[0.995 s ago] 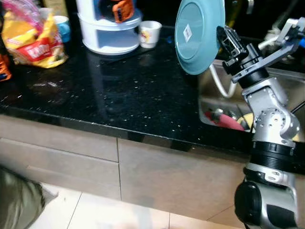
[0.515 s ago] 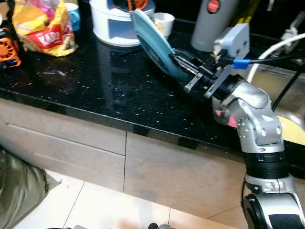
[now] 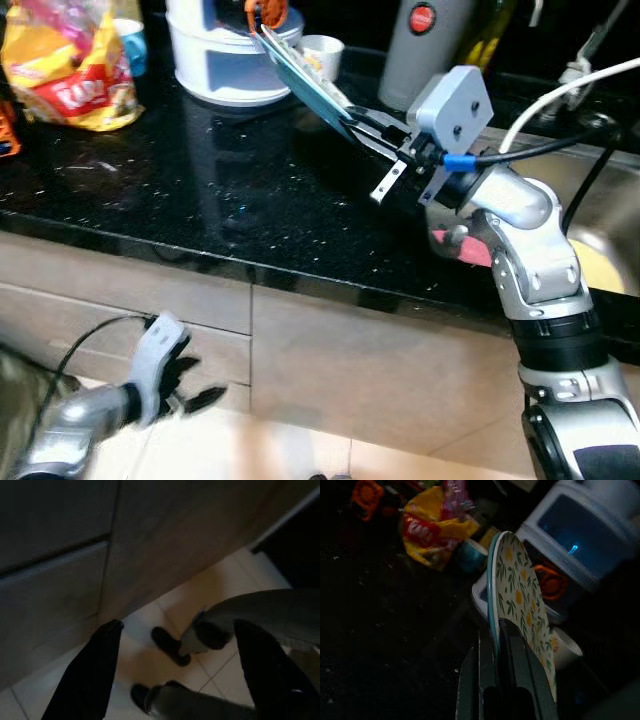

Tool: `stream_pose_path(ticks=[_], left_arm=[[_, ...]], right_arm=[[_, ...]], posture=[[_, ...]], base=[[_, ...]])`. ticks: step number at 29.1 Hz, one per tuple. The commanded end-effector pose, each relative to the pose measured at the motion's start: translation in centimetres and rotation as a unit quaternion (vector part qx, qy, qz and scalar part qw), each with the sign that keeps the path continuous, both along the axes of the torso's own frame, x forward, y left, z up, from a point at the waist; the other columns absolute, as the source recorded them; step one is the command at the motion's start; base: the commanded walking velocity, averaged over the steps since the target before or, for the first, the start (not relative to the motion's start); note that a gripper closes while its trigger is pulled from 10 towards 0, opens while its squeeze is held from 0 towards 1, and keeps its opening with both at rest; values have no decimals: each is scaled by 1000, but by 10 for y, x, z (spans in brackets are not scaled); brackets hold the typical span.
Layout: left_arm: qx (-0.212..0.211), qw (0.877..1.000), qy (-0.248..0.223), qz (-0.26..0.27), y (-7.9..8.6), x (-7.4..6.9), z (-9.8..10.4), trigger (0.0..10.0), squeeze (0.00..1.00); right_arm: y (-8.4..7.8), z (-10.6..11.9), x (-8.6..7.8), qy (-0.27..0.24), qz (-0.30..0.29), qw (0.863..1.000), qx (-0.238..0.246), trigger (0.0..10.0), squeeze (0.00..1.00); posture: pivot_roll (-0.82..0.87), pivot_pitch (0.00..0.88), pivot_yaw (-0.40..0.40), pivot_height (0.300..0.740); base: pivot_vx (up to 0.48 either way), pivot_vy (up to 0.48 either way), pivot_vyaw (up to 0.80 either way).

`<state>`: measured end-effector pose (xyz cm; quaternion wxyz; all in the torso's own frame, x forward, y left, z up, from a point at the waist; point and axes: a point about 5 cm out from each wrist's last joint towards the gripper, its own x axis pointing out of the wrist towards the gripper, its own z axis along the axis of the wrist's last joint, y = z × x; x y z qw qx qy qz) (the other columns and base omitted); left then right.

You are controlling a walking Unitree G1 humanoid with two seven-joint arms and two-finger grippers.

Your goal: Kitchen organization

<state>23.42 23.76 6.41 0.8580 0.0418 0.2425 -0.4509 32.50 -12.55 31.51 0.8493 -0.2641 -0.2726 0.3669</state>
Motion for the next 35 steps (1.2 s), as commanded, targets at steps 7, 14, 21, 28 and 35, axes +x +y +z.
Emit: stream_pose_path(ticks=[7, 14, 21, 28, 35], left_arm=[[-37, 978, -45, -202, -6, -35, 101, 10000, 0], [-59, 954, -37, -291, -29, -60, 129, 10000, 0], [-97, 942, -187, -261, -27, -41, 201, 10000, 0], [10, 929, -290, -231, 10, -34, 271, 10000, 0], [85, 919, -302, -238, 23, -33, 294, 10000, 0]], right_arm=[[2, -3, 1, -42, 9, 995, -92, 0, 0], [0, -2, 4, -61, 11, 990, -128, 0, 0], [-8, -4, 0, -46, 52, 984, -162, 0, 0], [-31, 3, -27, 6, 146, 968, -206, 0, 0], [-46, 17, -42, 21, 186, 960, -209, 0, 0]], posture=[[127, 108, -61, 740], [131, 99, -67, 740], [139, 102, -74, 740], [151, 114, -66, 740], [154, 115, -56, 740]], base=[[0, 0, 0], [0, 0, 0], [0, 0, 0], [0, 0, 0], [0, 0, 0]])
